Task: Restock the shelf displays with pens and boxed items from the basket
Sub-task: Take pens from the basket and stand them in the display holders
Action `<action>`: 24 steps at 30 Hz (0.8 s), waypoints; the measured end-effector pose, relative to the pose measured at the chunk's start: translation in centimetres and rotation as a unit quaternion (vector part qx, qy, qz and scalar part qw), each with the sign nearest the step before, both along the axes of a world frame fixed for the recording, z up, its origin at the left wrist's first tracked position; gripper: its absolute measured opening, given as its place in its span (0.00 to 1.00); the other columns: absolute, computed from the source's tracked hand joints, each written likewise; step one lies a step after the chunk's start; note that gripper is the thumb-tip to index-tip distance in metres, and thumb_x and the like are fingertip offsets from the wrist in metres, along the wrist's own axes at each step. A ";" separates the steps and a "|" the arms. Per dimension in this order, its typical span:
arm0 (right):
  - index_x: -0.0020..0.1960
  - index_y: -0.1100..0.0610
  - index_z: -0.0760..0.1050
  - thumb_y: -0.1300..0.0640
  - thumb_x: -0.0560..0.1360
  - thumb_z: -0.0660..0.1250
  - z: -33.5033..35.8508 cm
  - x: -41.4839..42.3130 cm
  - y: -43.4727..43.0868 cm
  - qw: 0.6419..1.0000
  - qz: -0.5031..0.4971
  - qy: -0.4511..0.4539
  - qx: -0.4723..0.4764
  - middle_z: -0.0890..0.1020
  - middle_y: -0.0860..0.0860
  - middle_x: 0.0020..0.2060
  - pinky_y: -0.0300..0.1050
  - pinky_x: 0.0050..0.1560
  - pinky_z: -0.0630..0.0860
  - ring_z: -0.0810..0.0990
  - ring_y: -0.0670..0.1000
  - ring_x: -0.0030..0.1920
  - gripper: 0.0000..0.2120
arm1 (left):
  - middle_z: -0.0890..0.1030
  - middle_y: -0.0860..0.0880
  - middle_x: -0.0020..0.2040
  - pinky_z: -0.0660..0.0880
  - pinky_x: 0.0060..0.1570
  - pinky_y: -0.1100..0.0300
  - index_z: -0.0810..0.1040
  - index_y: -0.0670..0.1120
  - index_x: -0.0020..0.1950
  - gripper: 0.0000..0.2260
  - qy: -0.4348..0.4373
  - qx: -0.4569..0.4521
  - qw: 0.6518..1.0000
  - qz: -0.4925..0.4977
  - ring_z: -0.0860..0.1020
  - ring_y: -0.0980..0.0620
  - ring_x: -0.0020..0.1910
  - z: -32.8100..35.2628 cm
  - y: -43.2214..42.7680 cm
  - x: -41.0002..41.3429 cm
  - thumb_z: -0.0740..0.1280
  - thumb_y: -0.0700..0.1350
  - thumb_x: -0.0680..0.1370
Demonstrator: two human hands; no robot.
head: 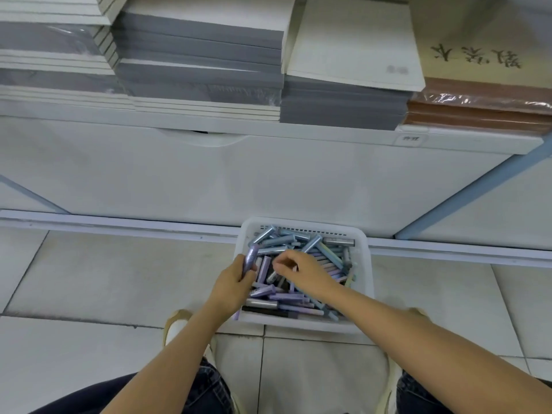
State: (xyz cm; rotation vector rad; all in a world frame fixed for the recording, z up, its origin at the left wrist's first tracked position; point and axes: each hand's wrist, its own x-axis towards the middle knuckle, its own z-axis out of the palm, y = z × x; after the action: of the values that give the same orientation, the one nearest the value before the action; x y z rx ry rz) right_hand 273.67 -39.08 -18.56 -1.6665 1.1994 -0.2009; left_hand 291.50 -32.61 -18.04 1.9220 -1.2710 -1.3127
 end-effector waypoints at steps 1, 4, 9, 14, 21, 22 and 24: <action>0.57 0.57 0.77 0.52 0.78 0.66 -1.0 -0.4 0.3 0.998 0.036 0.057 -0.008 0.81 0.51 0.51 0.45 0.52 0.76 0.79 0.48 0.50 0.11 | 0.73 0.46 0.35 0.68 0.37 0.57 0.70 0.45 0.44 0.08 -0.011 0.007 1.000 0.016 0.69 0.51 0.33 -0.2 0.3 0.3 0.60 0.46 0.82; 0.56 0.56 0.75 0.49 0.76 0.69 -3.4 -1.4 1.5 0.978 0.129 0.160 -0.019 0.79 0.52 0.51 0.44 0.46 0.72 0.77 0.51 0.49 0.14 | 0.73 0.46 0.32 0.71 0.38 0.53 0.69 0.43 0.39 0.17 -0.030 0.014 0.999 0.036 0.71 0.50 0.32 -0.3 0.6 1.0 0.61 0.53 0.82; 0.54 0.56 0.76 0.52 0.76 0.68 -4.2 -1.4 1.9 0.969 0.197 0.146 -0.036 0.76 0.52 0.49 0.43 0.43 0.68 0.74 0.51 0.47 0.10 | 0.80 0.45 0.37 0.77 0.48 0.48 0.77 0.44 0.50 0.07 0.014 0.014 1.000 0.023 0.78 0.48 0.37 -0.7 0.8 1.2 0.60 0.43 0.82; 0.53 0.56 0.78 0.54 0.78 0.66 -2.4 -2.1 -0.1 0.992 0.121 0.034 0.001 0.81 0.50 0.46 0.43 0.46 0.75 0.79 0.50 0.45 0.07 | 0.77 0.44 0.37 0.76 0.46 0.46 0.72 0.45 0.45 0.08 0.050 0.039 0.994 0.087 0.74 0.48 0.36 -1.3 0.5 1.5 0.59 0.43 0.83; 0.58 0.52 0.76 0.60 0.75 0.69 -1.6 1.7 0.2 0.993 0.021 -0.100 0.061 0.82 0.49 0.48 0.41 0.51 0.79 0.81 0.47 0.49 0.12 | 0.83 0.45 0.38 0.80 0.40 0.59 0.78 0.43 0.47 0.06 0.215 0.030 0.961 0.171 0.81 0.49 0.39 -0.4 -0.9 -1.1 0.69 0.46 0.78; 0.58 0.51 0.76 0.60 0.75 0.70 -1.5 2.0 0.3 0.991 0.010 -0.117 0.066 0.82 0.49 0.48 0.40 0.50 0.79 0.81 0.46 0.48 0.13 | 0.83 0.43 0.41 0.81 0.41 0.57 0.78 0.41 0.50 0.07 0.202 0.028 0.959 0.197 0.82 0.46 0.41 -0.4 -1.1 -1.0 0.69 0.45 0.78; 0.57 0.50 0.75 0.59 0.73 0.74 -1.2 2.5 0.4 0.984 -0.015 -0.152 0.090 0.83 0.47 0.46 0.35 0.46 0.78 0.82 0.44 0.48 0.15 | 0.83 0.39 0.45 0.82 0.42 0.55 0.75 0.39 0.54 0.09 0.191 0.034 0.956 0.222 0.83 0.43 0.44 -0.5 -1.2 -0.3 0.67 0.44 0.79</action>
State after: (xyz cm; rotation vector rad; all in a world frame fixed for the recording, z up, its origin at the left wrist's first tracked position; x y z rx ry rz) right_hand 276.21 -38.64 -19.73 -1.4025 0.9810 -0.3423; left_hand 291.21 -33.85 -18.59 1.7469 -0.5708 -1.4020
